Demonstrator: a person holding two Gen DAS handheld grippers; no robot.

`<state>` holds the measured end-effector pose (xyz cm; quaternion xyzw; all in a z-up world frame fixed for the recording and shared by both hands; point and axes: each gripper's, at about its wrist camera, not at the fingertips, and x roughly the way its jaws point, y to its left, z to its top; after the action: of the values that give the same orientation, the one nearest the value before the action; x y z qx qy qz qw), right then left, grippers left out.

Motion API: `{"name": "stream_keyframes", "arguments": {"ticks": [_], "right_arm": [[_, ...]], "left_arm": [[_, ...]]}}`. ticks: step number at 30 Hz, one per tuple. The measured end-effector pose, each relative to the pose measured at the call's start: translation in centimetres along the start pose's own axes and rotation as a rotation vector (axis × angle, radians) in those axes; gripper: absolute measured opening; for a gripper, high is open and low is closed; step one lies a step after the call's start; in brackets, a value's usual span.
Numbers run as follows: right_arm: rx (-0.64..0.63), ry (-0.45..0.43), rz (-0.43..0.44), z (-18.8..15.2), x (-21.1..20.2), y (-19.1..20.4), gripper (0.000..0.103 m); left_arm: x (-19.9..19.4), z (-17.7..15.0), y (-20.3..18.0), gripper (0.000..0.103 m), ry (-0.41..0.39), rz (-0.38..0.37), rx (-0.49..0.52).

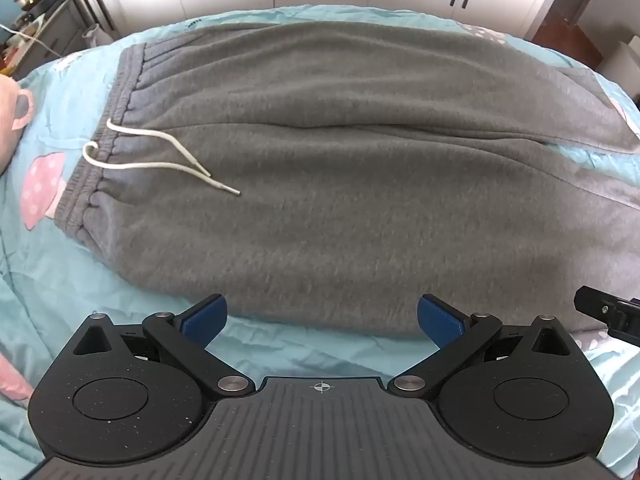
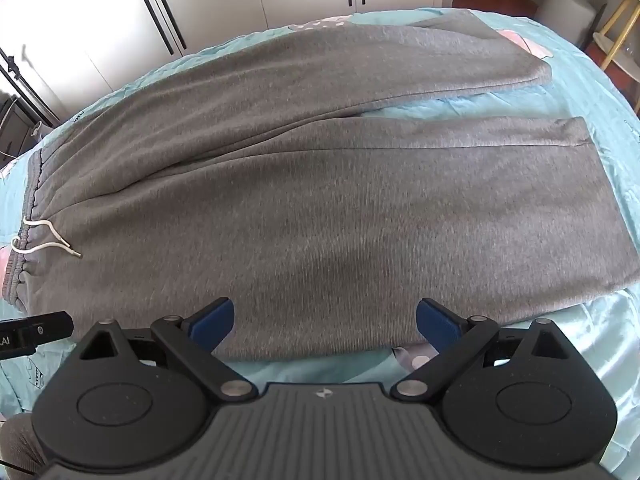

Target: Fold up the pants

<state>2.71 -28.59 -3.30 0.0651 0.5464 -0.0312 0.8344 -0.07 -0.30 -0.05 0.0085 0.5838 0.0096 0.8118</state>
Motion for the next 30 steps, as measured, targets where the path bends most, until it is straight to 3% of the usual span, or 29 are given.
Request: {"name": "stream_keyframes", "arguments": {"ticks": [30], "right_arm": [[0.003, -0.001, -0.002, -0.03, 0.23, 0.02, 0.098]], "left_arm": [[0.71, -0.04, 0.46, 0.103, 0.038, -0.023, -0.045]]}}
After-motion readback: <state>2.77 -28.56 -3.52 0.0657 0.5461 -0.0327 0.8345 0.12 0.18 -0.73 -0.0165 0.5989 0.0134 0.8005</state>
